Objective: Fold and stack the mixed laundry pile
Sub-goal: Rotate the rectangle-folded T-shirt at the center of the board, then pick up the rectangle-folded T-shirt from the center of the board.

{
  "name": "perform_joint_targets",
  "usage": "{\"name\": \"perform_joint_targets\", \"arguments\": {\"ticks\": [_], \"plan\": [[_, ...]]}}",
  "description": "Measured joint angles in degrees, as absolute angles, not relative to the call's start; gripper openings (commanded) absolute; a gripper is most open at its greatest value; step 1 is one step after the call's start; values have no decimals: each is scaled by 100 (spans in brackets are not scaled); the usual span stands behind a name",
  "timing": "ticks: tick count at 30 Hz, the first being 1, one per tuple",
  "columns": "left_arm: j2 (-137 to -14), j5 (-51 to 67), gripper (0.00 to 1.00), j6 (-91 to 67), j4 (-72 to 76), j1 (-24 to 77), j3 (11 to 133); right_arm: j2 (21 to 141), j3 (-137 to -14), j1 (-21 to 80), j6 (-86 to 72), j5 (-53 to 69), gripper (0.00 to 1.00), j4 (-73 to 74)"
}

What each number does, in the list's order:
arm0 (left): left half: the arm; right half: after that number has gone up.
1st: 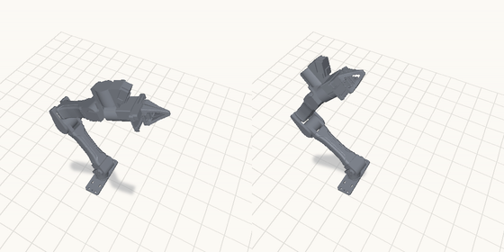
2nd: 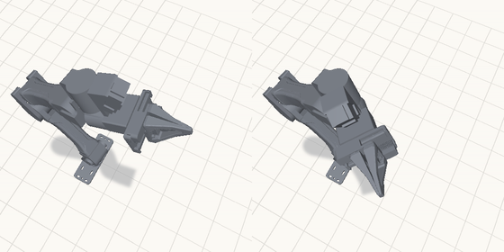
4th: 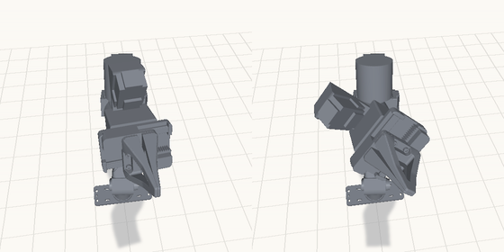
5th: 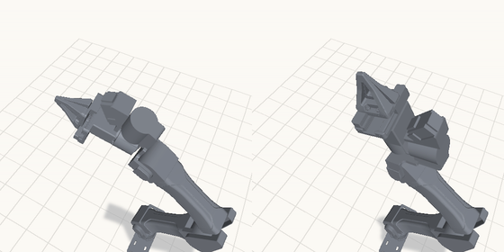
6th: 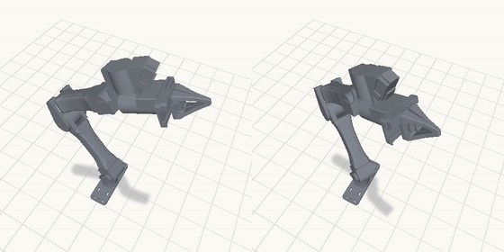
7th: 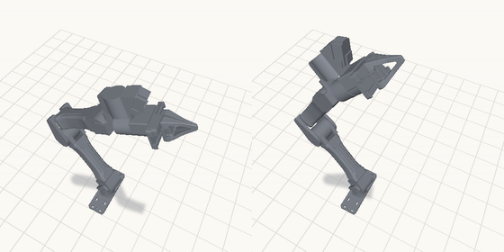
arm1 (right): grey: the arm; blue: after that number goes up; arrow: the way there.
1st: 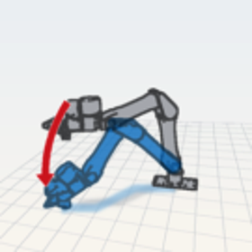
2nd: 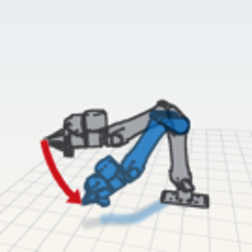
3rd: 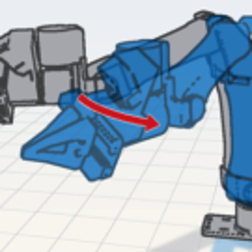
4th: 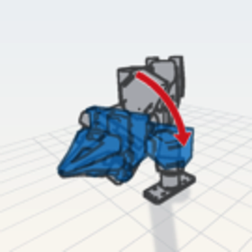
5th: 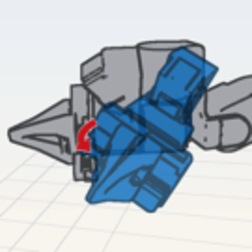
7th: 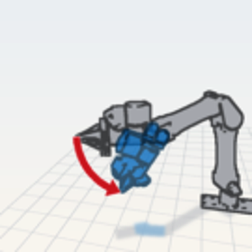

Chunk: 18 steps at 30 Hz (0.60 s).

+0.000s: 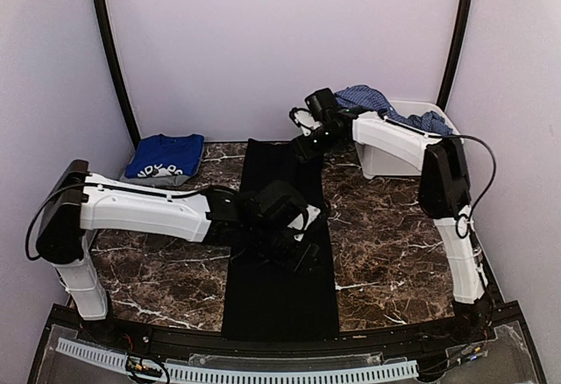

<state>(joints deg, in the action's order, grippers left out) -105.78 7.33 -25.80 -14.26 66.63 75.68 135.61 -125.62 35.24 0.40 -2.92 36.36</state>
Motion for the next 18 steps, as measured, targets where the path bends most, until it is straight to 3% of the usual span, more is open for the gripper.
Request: {"name": "perform_joint_targets", "arguments": {"ticks": [3, 9, 18], "plan": [[-9609, 521, 59, -2858, -1363, 6600, 7100, 12151, -11712, 3579, -316, 270, 63, 3472], [-7701, 224, 49, -3953, -1448, 6434, 5487, 9535, -9166, 3885, -1240, 1133, 58, 2982], [-5833, 458, 42, -5636, -2171, 6650, 3269, 7913, -5452, 5260, -3083, 1463, 52, 3037]]}}
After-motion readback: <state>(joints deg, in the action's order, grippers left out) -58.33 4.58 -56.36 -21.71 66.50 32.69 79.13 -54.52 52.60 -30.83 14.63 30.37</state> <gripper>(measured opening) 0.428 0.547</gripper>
